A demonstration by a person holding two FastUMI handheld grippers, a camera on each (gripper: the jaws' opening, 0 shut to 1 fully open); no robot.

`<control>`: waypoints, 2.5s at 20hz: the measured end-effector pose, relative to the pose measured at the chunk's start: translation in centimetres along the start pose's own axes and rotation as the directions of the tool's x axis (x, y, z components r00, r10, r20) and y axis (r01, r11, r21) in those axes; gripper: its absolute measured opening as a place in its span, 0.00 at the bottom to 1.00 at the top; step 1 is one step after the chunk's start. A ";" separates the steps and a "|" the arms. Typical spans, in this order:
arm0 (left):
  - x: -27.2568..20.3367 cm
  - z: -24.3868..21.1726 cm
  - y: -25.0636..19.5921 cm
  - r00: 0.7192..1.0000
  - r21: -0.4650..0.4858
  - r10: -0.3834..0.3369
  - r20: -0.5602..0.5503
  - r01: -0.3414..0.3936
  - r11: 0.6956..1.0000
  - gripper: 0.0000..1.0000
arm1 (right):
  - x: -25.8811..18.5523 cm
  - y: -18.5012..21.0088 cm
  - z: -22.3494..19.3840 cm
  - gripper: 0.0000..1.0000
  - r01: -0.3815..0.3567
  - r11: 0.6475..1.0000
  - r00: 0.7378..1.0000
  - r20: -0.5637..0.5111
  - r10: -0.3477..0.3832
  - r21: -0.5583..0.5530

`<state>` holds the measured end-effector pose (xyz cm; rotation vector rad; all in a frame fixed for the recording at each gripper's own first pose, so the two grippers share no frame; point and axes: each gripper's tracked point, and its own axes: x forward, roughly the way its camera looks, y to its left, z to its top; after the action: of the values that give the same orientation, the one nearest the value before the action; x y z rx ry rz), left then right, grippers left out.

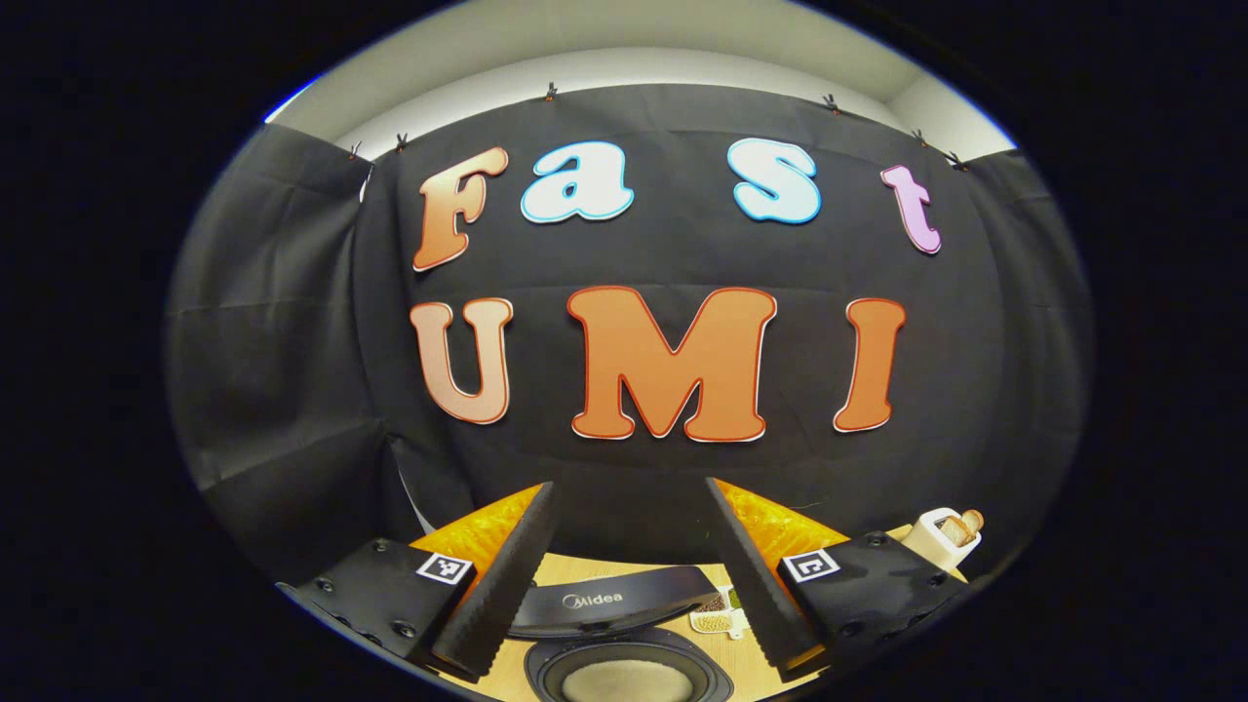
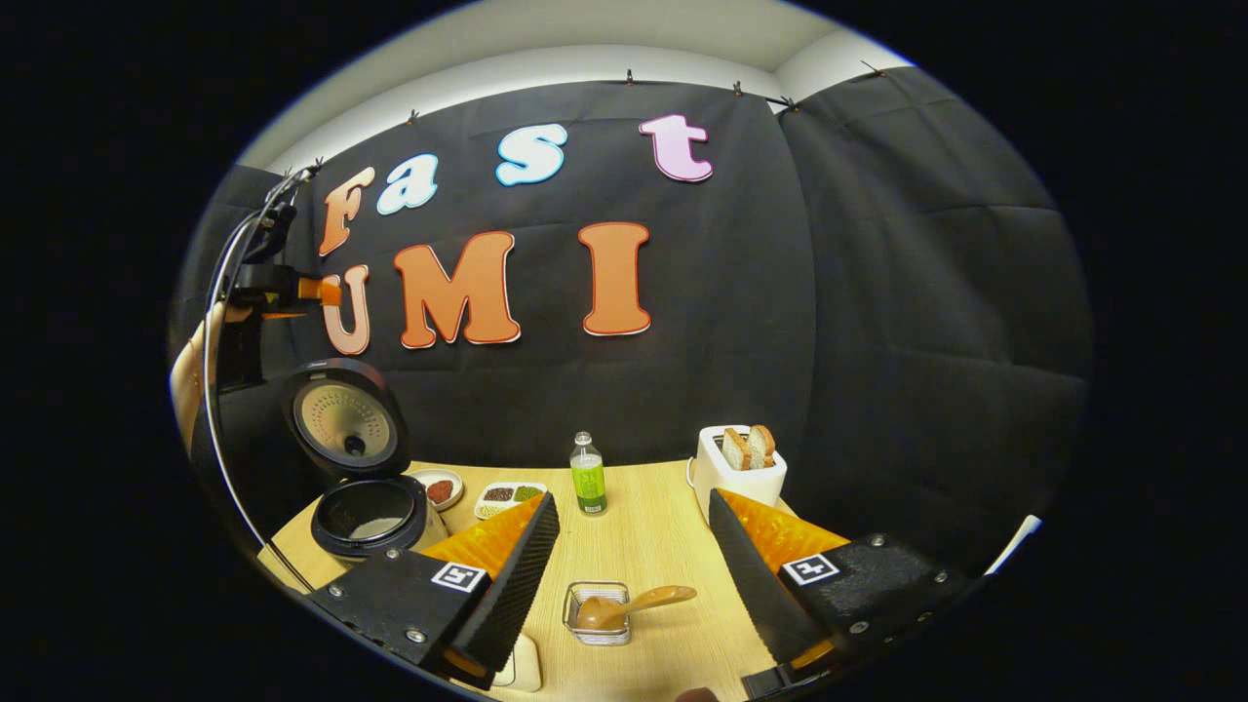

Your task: Close the left gripper, press the button to open the rice cooker; take a wooden spoon from the chopstick holder with the right hand, scoop a spoonful of rice and pour it into the rice cooker, then put the wooden spoon back into the chopstick holder.

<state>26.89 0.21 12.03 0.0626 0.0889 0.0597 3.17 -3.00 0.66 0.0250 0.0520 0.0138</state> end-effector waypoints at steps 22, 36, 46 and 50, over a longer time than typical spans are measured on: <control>-2.0 -12.9 0.3 0.974 -0.090 -0.021 -0.228 0.001 0.996 0.99 | -1.2 -0.7 0.0 0.95 -0.025 0.999 1.000 -0.008 0.025 0.028; -8.4 -23.9 -1.9 0.962 -0.028 -0.007 -0.274 -0.001 1.000 1.00 | -0.6 -0.6 -2.4 0.95 -0.057 0.997 0.996 -0.071 0.061 0.052; -9.9 -30.2 -2.3 0.940 0.048 -0.013 -0.341 0.031 0.998 0.96 | 0.5 -0.5 -3.3 0.95 -0.051 0.996 0.994 -0.092 0.058 0.073; -10.0 -29.9 -2.2 0.960 0.056 -0.013 -0.278 0.030 0.998 1.00 | 0.8 -0.4 -3.8 0.95 -0.045 0.996 0.992 -0.110 0.054 0.078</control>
<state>14.41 -0.84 -16.95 0.1125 0.3728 0.0438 3.81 -3.28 -3.20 0.1005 0.1639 0.0631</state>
